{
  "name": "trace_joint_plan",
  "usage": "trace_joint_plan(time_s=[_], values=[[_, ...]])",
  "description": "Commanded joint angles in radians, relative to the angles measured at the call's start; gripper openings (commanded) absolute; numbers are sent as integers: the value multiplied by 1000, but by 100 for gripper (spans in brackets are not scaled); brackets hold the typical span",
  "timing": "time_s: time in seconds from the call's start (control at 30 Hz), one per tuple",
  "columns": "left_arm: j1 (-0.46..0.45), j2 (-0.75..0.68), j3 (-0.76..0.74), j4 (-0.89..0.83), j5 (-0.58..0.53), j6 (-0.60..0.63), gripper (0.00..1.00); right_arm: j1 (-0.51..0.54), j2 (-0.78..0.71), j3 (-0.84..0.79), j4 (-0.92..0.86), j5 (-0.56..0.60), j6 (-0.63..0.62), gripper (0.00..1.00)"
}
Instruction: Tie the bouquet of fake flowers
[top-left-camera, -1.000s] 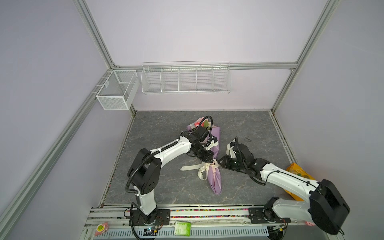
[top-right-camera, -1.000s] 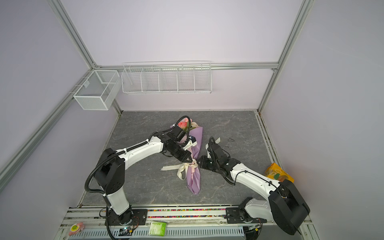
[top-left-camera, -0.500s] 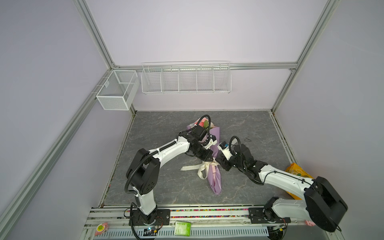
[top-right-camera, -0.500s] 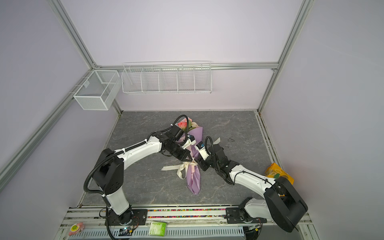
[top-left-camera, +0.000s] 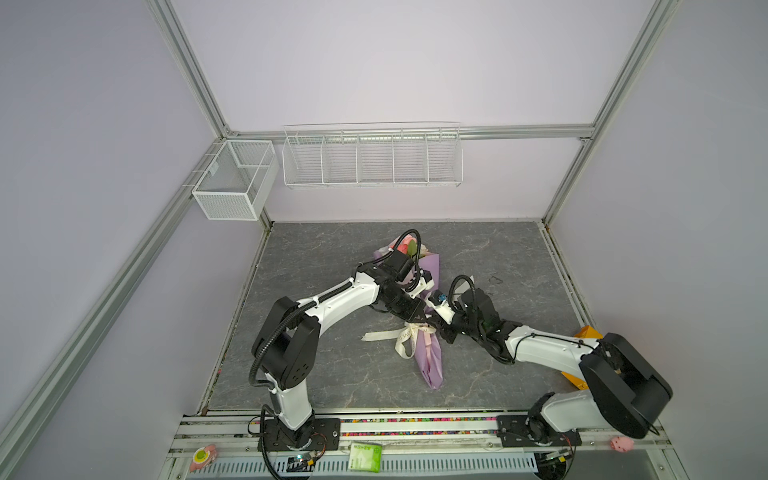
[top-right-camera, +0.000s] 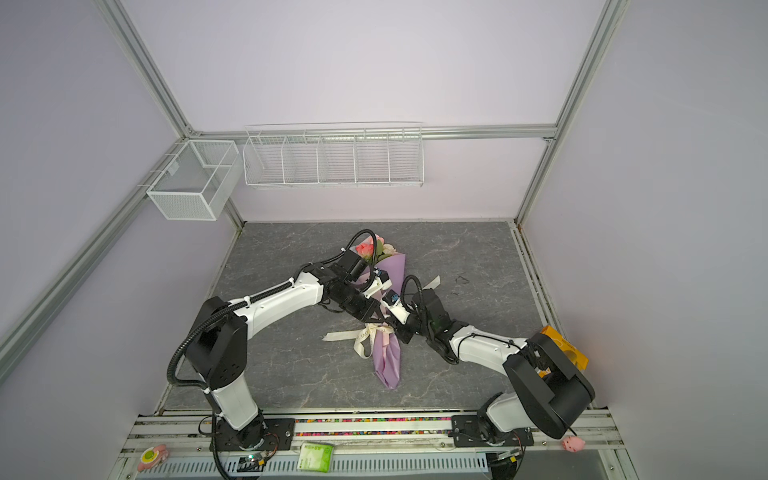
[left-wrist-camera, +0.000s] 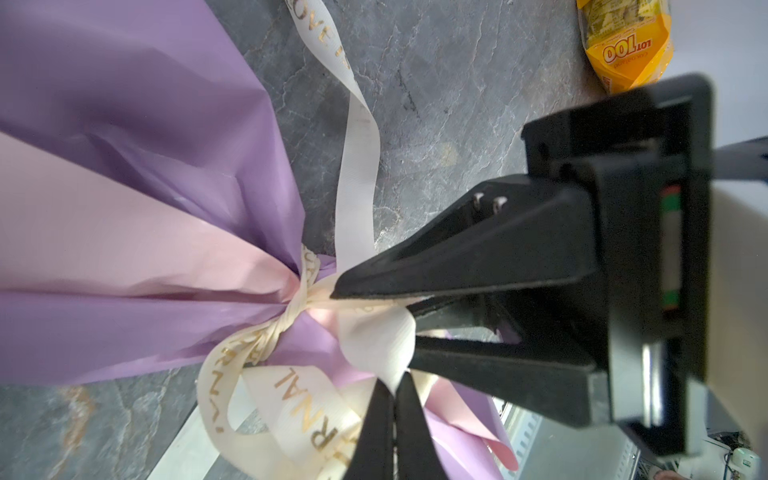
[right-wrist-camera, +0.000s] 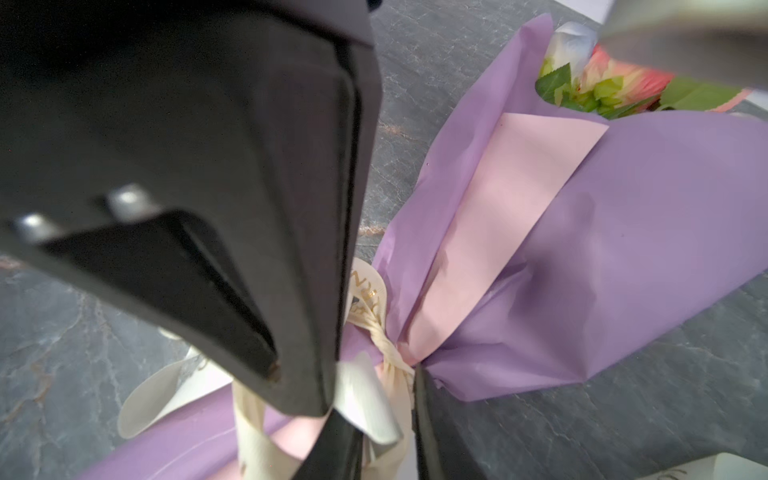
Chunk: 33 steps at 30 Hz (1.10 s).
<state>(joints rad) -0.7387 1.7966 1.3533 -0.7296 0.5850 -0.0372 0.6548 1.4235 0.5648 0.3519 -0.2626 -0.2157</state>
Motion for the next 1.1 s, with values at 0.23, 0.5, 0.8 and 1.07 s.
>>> trace_joint_plan(time_s=[0.23, 0.5, 0.8, 1.07], values=[[13, -79, -37, 49, -69, -61, 27, -18, -35, -12, 11, 9, 51, 7], [49, -293, -283, 225, -197, -231, 58, -18, -51, -11, -37, 22, 167, 7], [50, -374, -580, 454, -115, -386, 61, -19, -45, 18, -96, 22, 235, 7], [44, -328, -610, 522, -42, -379, 64, -19, -41, 48, -140, 32, 252, 8]])
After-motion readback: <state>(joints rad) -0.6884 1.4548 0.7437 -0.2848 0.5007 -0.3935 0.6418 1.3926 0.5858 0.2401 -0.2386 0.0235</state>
